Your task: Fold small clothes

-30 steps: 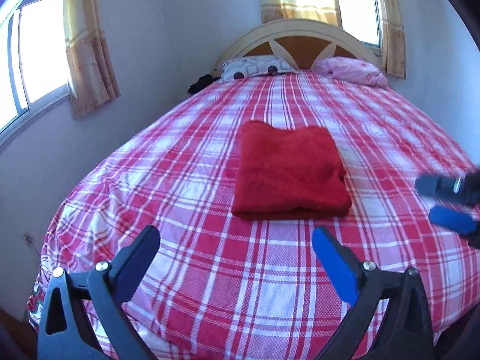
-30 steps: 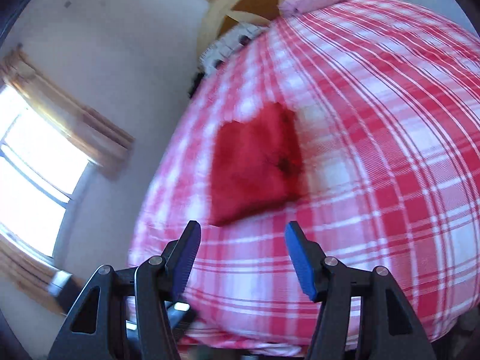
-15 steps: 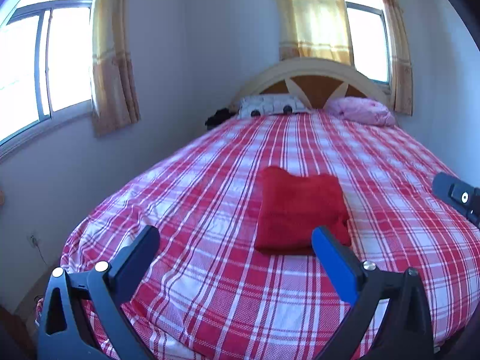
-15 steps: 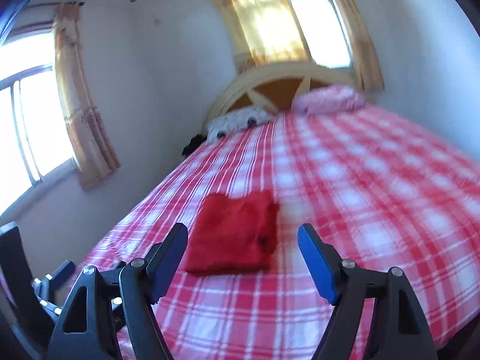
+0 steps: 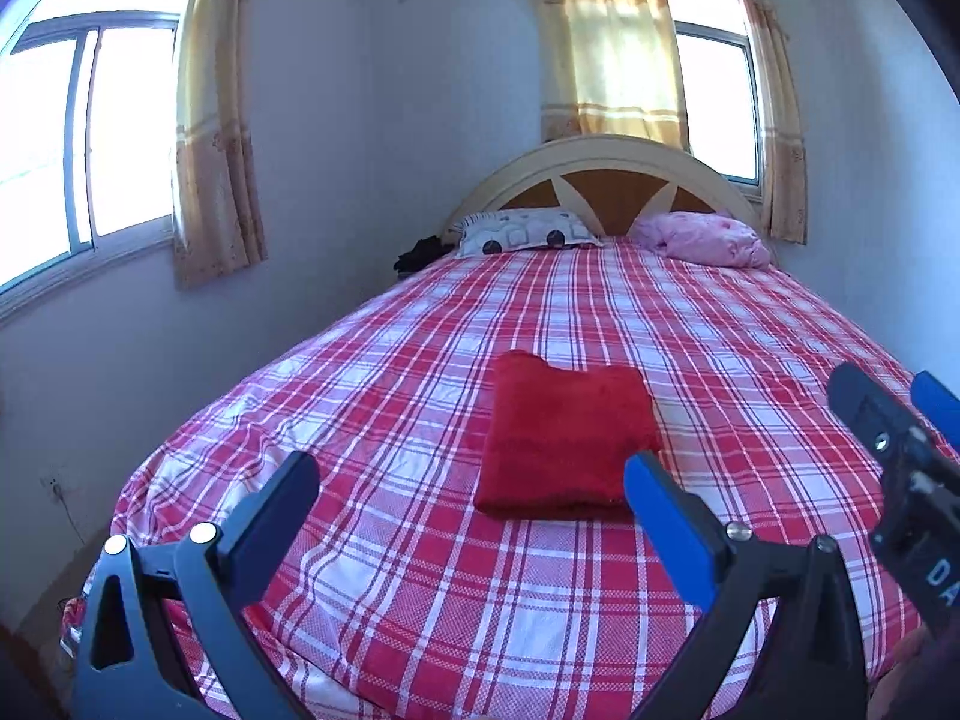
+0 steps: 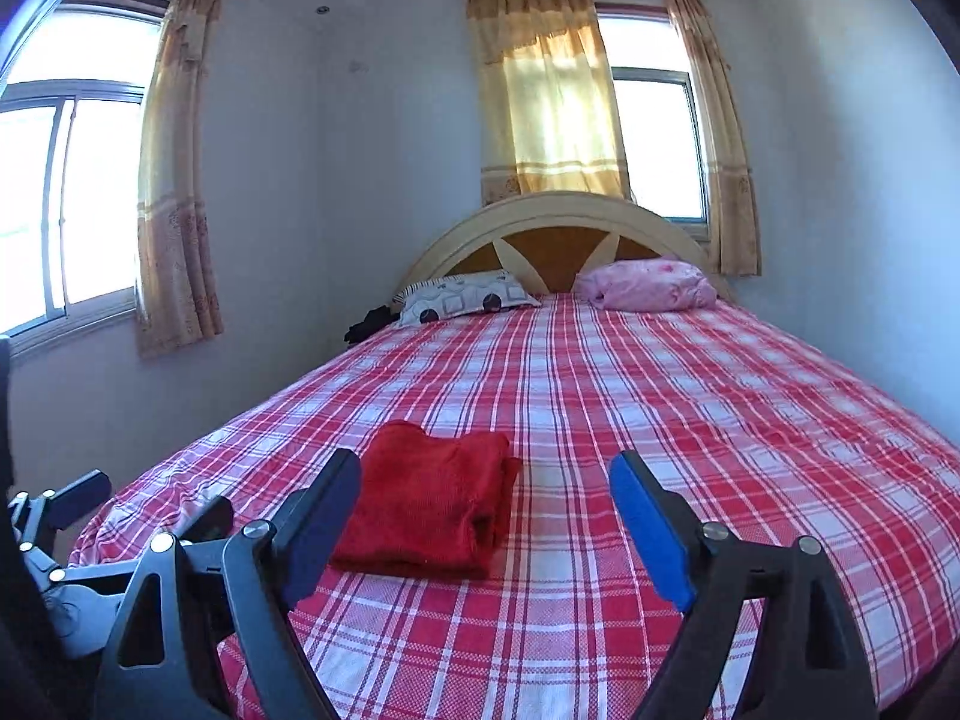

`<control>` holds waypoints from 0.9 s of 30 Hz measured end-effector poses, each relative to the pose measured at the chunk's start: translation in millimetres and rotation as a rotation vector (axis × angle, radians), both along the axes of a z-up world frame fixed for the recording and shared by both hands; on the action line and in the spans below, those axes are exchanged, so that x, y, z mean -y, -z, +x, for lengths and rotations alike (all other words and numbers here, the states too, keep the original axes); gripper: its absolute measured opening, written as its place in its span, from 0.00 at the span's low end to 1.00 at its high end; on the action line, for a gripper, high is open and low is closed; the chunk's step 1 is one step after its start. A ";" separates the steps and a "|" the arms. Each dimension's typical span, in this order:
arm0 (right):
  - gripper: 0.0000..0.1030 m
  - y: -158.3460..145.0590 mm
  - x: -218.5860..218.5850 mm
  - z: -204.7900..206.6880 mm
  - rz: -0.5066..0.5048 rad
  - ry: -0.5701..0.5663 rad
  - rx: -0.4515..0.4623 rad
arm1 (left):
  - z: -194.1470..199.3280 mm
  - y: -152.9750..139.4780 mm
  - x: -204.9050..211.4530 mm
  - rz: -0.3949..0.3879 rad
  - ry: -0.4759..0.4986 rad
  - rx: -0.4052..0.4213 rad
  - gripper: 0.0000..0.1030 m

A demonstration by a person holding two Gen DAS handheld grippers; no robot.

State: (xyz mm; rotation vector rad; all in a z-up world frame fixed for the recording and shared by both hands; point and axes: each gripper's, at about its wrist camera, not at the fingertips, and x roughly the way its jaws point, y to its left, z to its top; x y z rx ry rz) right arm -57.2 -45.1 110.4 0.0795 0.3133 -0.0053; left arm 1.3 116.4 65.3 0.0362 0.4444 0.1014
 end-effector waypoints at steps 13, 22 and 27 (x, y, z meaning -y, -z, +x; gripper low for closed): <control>0.83 5.4 4.8 -2.2 0.013 0.007 -0.006 | -0.2 2.9 6.9 0.019 -0.008 0.009 1.00; 0.83 12.6 7.7 1.9 0.026 0.006 -0.036 | 1.6 8.5 13.2 0.035 0.004 -0.015 1.00; 0.83 13.3 10.2 2.3 0.030 0.017 -0.043 | 5.2 13.5 15.0 0.021 0.022 -0.044 1.00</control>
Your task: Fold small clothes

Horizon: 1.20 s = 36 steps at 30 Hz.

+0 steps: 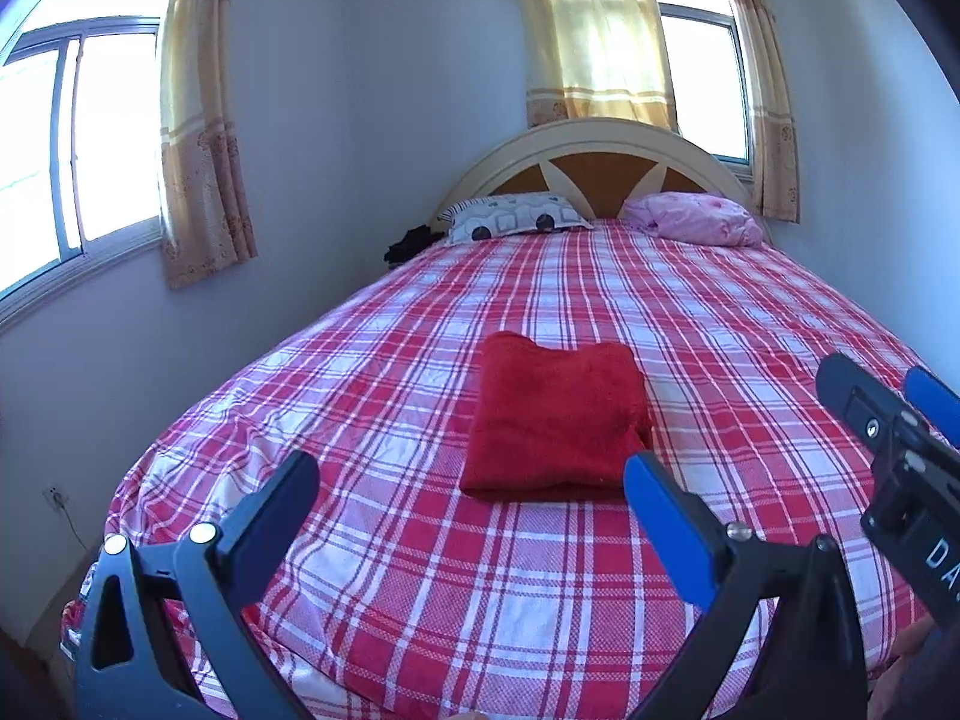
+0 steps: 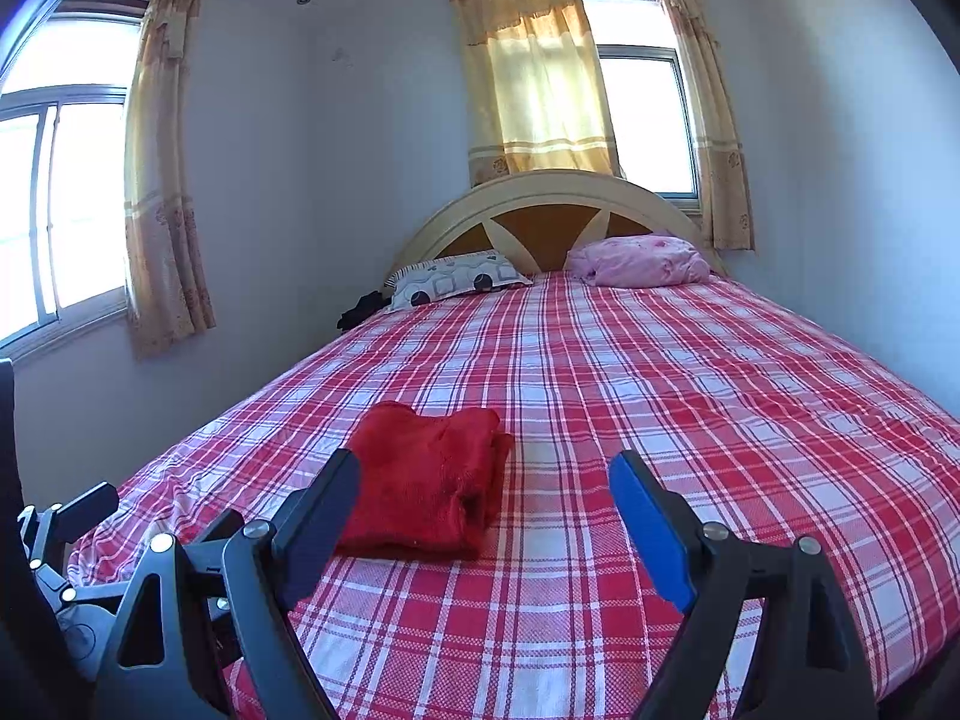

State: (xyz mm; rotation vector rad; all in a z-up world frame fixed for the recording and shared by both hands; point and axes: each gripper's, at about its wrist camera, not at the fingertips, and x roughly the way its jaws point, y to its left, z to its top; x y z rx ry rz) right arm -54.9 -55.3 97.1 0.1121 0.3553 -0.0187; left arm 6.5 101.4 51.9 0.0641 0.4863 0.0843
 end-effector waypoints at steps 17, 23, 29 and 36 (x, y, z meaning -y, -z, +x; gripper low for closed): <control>0.83 3.6 -1.8 0.9 0.007 0.000 -0.011 | -0.8 1.8 3.1 0.008 0.000 -0.005 1.00; 0.83 4.0 -1.6 1.0 0.007 0.001 -0.012 | -0.4 2.5 2.9 0.002 -0.001 -0.012 1.00; 0.83 3.7 -0.1 0.7 0.009 -0.001 -0.014 | -0.2 2.5 3.5 0.004 -0.001 -0.012 1.00; 0.83 3.8 0.8 1.1 0.008 -0.002 -0.015 | 2.8 3.4 -0.4 0.013 -0.013 -0.012 1.00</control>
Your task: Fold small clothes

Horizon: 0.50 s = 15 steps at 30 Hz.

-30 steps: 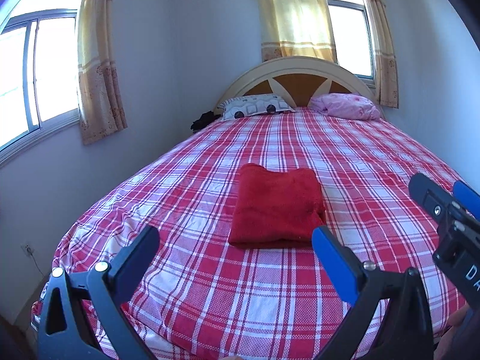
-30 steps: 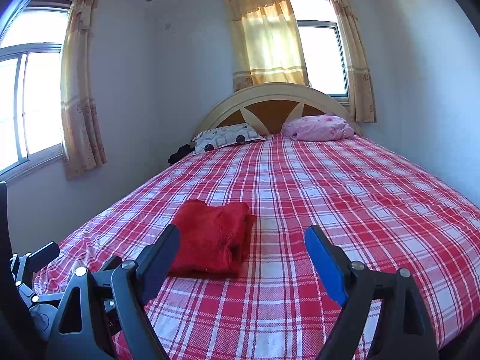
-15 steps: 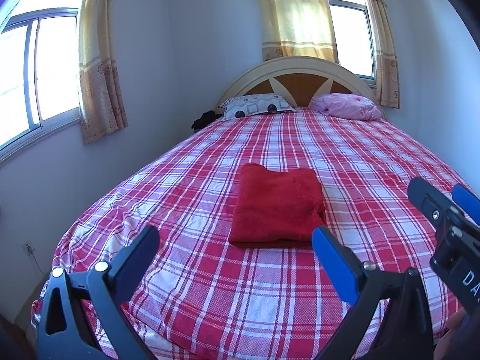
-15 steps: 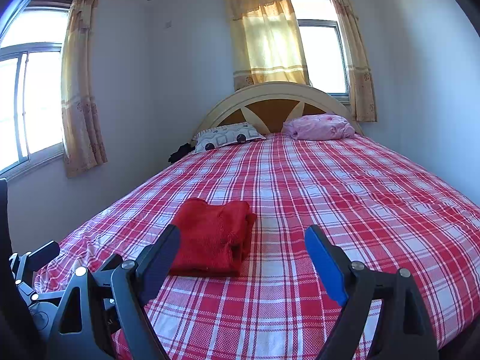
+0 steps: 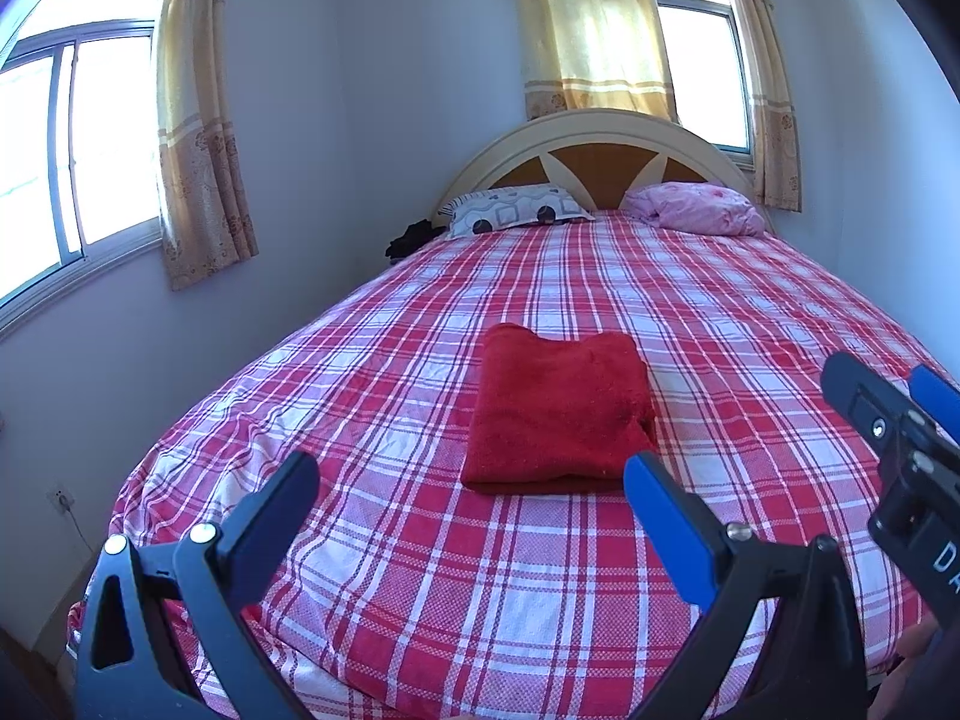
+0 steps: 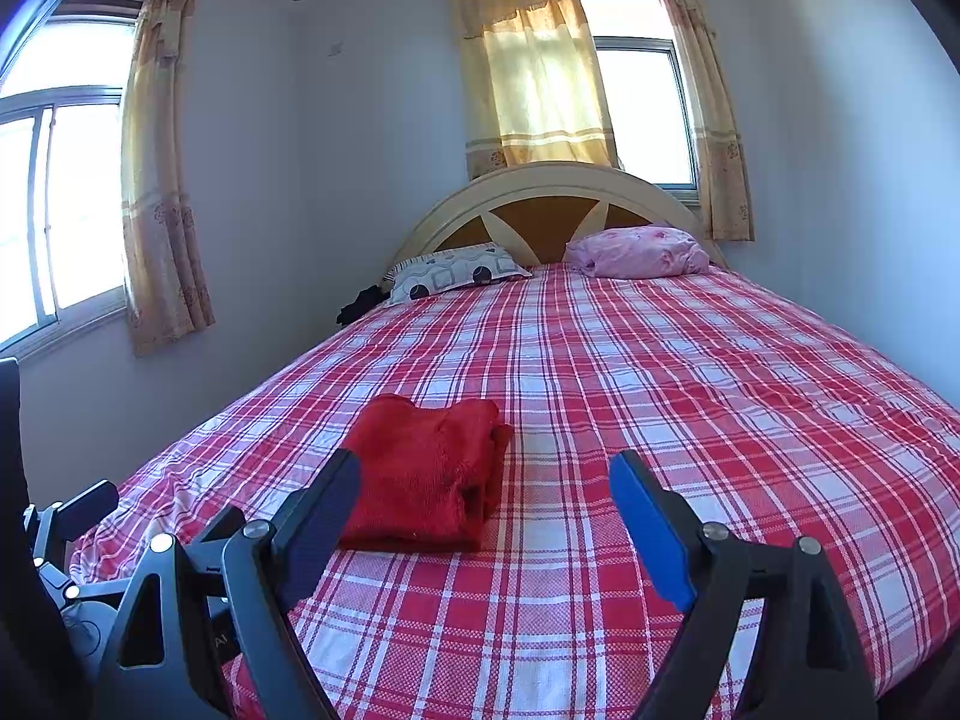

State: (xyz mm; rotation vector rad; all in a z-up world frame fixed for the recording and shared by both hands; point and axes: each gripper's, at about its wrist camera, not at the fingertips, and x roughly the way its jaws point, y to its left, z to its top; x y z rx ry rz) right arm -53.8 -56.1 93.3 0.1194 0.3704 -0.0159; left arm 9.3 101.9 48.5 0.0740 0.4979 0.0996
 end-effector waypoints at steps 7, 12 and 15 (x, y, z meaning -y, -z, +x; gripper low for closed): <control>0.83 2.4 -1.9 -0.5 -0.002 0.001 -0.004 | 1.1 -0.3 -4.3 -0.007 -0.001 0.003 1.00; 0.83 3.1 -2.2 -0.9 -0.003 0.002 -0.004 | 0.8 -0.2 -4.7 -0.007 0.000 0.000 1.00; 0.83 2.9 -2.0 -0.8 -0.003 0.001 -0.004 | 0.8 -0.1 -5.3 -0.001 -0.001 0.003 1.00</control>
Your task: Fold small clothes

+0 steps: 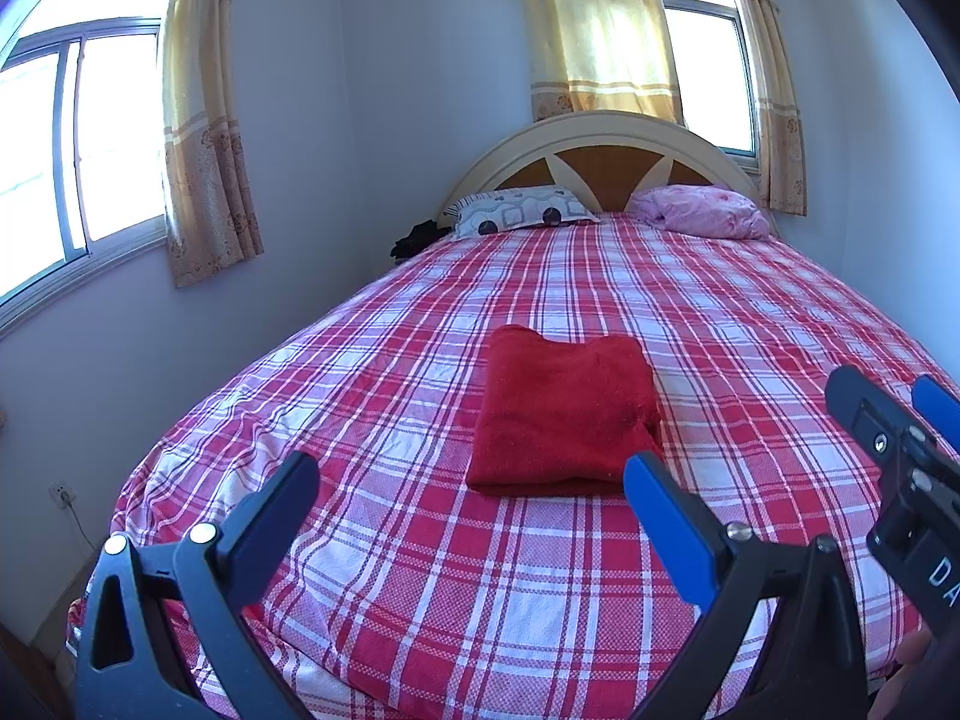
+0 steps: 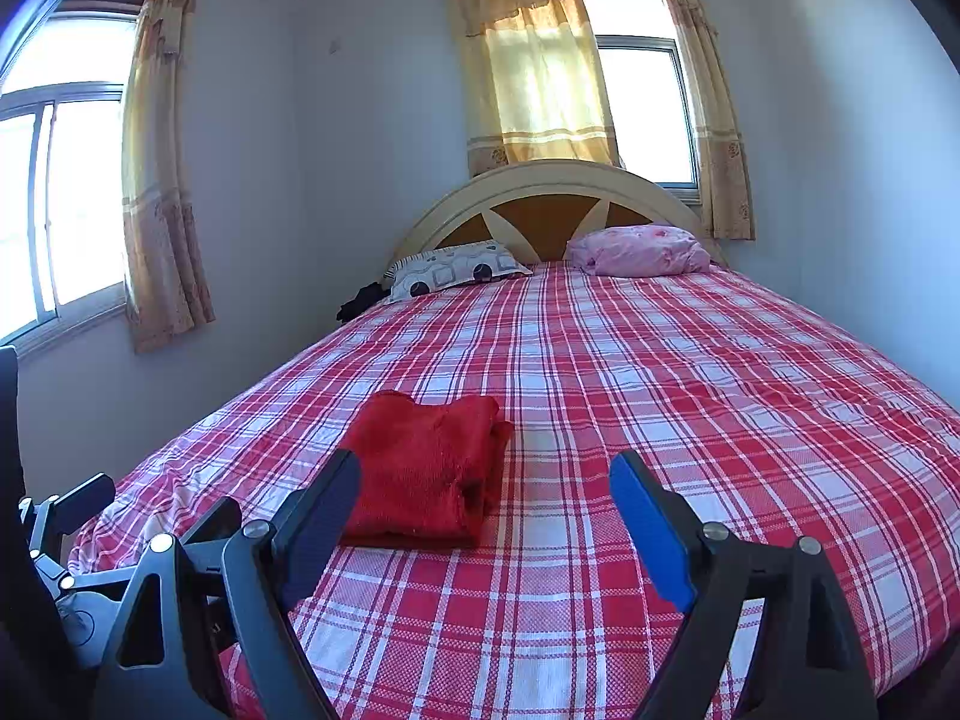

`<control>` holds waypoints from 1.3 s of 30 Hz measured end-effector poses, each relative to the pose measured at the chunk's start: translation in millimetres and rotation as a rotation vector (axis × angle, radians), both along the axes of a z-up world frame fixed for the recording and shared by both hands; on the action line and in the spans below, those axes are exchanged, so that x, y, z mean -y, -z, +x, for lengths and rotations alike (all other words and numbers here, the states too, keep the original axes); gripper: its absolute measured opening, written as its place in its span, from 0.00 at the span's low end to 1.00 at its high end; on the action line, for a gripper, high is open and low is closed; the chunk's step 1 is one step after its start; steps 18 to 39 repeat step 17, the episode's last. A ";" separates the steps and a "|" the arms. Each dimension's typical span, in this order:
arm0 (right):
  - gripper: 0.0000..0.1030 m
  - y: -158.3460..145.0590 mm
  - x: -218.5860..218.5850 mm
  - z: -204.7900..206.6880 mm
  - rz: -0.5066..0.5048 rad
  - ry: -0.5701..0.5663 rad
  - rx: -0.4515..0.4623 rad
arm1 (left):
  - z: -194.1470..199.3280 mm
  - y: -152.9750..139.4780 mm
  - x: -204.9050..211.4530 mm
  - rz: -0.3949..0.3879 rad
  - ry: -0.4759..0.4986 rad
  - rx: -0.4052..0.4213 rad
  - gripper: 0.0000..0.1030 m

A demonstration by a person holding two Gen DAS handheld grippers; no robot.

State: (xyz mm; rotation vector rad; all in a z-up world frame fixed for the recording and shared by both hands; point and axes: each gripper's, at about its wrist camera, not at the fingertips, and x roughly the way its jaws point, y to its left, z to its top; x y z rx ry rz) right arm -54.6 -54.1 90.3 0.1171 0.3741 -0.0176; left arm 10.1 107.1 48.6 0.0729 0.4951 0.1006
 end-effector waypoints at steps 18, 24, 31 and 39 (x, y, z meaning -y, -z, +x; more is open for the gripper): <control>0.83 3.0 5.6 -0.3 0.019 0.020 -0.003 | 7.5 5.5 -5.3 -0.032 0.024 -0.019 1.00; 0.83 3.0 5.6 -0.3 0.019 0.020 -0.003 | 7.5 5.5 -5.3 -0.032 0.024 -0.019 1.00; 0.83 3.0 5.6 -0.3 0.019 0.020 -0.003 | 7.5 5.5 -5.3 -0.032 0.024 -0.019 1.00; 0.83 3.0 5.6 -0.3 0.019 0.020 -0.003 | 7.5 5.5 -5.3 -0.032 0.024 -0.019 1.00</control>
